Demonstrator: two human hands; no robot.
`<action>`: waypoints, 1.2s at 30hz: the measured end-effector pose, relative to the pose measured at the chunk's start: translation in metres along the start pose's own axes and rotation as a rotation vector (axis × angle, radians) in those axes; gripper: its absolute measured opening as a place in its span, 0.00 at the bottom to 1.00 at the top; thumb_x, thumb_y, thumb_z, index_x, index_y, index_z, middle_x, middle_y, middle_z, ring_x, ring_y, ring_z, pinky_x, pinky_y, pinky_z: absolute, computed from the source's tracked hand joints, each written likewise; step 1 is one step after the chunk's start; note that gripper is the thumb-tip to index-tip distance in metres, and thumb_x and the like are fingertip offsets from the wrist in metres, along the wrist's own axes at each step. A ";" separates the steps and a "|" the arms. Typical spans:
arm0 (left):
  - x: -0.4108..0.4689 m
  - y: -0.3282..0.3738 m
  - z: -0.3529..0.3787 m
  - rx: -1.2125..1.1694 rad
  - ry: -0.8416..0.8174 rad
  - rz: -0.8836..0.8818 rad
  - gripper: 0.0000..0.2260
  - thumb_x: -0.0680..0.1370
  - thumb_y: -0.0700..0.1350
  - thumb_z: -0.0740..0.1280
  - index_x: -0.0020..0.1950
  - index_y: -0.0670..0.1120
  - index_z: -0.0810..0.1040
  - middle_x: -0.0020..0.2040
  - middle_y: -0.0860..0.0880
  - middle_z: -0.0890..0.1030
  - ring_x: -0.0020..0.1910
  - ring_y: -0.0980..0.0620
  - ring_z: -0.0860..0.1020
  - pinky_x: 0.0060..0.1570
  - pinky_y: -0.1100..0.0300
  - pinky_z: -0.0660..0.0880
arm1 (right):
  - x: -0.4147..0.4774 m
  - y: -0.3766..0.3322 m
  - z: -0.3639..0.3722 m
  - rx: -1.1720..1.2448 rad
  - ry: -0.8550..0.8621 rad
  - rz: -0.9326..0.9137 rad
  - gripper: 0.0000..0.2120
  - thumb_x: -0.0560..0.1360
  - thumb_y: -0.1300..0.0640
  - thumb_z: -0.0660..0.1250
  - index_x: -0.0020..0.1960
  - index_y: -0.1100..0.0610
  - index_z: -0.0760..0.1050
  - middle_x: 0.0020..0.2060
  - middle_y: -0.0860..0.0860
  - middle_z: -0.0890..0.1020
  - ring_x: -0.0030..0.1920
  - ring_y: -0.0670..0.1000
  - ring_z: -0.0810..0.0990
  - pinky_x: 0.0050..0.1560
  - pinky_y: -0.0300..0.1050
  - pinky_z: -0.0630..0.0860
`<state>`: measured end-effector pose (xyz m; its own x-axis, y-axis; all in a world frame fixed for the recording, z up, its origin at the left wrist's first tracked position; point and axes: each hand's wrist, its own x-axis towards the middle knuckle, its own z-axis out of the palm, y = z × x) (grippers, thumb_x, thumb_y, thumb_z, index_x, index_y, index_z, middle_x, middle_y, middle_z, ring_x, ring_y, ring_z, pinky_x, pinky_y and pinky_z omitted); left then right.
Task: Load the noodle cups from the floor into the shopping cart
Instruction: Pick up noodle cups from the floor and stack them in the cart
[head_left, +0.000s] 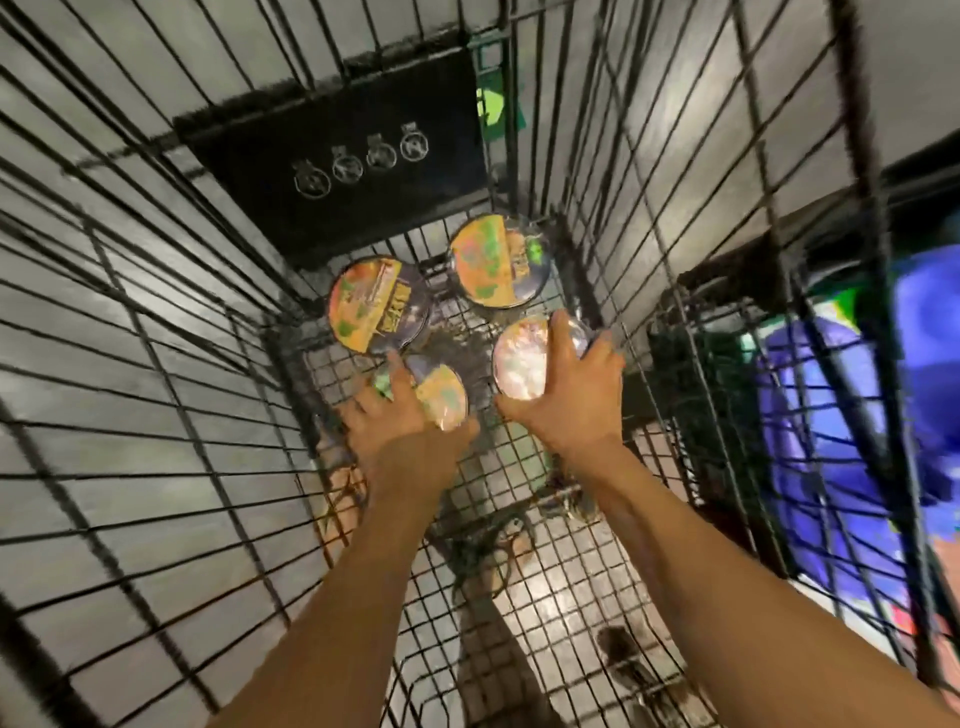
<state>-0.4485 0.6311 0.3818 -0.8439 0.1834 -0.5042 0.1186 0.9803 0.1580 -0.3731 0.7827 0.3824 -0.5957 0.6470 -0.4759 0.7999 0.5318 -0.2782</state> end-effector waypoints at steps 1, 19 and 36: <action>0.002 -0.001 0.004 -0.006 0.050 0.017 0.54 0.63 0.65 0.74 0.79 0.49 0.49 0.74 0.34 0.57 0.70 0.33 0.60 0.67 0.41 0.62 | 0.004 -0.001 0.001 0.019 0.010 -0.013 0.55 0.62 0.31 0.72 0.78 0.47 0.47 0.72 0.68 0.56 0.70 0.67 0.57 0.68 0.60 0.61; 0.001 0.008 0.007 0.059 -0.019 0.042 0.52 0.66 0.72 0.66 0.79 0.52 0.42 0.77 0.39 0.45 0.74 0.36 0.52 0.72 0.45 0.55 | 0.010 -0.002 0.003 -0.167 0.009 -0.070 0.60 0.59 0.25 0.67 0.78 0.50 0.44 0.68 0.66 0.61 0.66 0.64 0.62 0.66 0.57 0.63; -0.099 0.008 -0.091 0.505 -0.228 0.856 0.38 0.77 0.66 0.56 0.79 0.47 0.49 0.78 0.36 0.48 0.77 0.37 0.45 0.74 0.45 0.47 | -0.238 -0.014 -0.014 0.075 -0.065 0.644 0.44 0.72 0.24 0.47 0.79 0.46 0.38 0.76 0.64 0.52 0.75 0.64 0.53 0.71 0.58 0.56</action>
<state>-0.4114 0.6144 0.5101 -0.2583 0.7955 -0.5481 0.8870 0.4202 0.1918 -0.2439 0.6285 0.5111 0.0084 0.7877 -0.6160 0.9997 0.0075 0.0232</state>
